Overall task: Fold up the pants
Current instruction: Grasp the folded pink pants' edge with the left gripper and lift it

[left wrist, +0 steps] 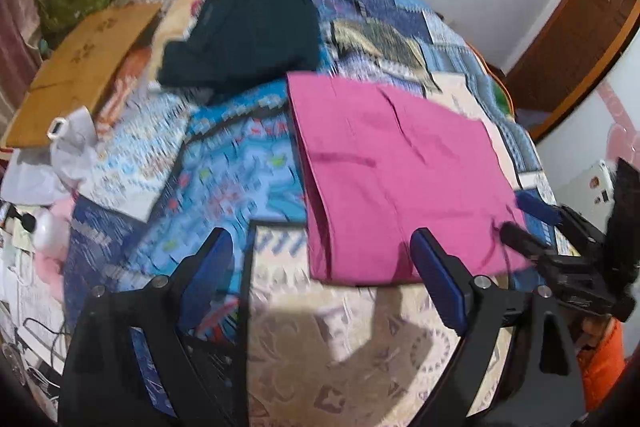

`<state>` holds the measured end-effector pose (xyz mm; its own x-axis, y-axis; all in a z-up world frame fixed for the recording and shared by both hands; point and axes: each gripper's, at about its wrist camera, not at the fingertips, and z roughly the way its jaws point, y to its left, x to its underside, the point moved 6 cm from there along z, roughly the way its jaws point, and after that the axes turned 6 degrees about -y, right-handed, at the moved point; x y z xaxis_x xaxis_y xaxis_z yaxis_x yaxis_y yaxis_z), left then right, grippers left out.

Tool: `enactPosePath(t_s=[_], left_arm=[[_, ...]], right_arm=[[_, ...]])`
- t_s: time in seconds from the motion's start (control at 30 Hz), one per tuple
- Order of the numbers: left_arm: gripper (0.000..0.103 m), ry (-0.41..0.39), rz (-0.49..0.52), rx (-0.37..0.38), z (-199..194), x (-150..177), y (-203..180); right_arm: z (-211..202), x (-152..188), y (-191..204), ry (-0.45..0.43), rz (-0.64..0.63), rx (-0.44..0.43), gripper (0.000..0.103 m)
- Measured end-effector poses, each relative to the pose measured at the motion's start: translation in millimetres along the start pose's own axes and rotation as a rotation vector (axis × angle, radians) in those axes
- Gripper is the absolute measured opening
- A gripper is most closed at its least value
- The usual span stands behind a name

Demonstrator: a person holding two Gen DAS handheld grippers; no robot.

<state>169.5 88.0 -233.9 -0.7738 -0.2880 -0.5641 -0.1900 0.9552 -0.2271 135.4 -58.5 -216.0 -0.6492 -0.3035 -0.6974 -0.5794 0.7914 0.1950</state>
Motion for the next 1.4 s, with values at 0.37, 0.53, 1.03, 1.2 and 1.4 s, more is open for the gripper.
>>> enactPosePath(t_s=[0.37,0.53,1.03,1.2,1.4], left_arm=[[0.091,0.025,-0.038,0.161,5,25,-31],[0.09,0.026,-0.11,0.291,8,18,-42],[0.021,-0.148,-0.047,0.02,9,-17,-35],[0.018,-0.257,0.084,-0.124,-17,-22,-26],[0.018,-0.34,0.209,-0.326,-36,-24,-10]], right_arm=[[4,16,6,0.027,-0.036,-0.014,0.079],[5,18,7,0.025,-0.033,-0.017,0.08],[0,12,3,0.039,0.045,-0.067,0.081],[-5,10,-14,0.028,0.105,-0.054,0.081],[-1,18,-22,0.057,0.1,-0.027,0.081]])
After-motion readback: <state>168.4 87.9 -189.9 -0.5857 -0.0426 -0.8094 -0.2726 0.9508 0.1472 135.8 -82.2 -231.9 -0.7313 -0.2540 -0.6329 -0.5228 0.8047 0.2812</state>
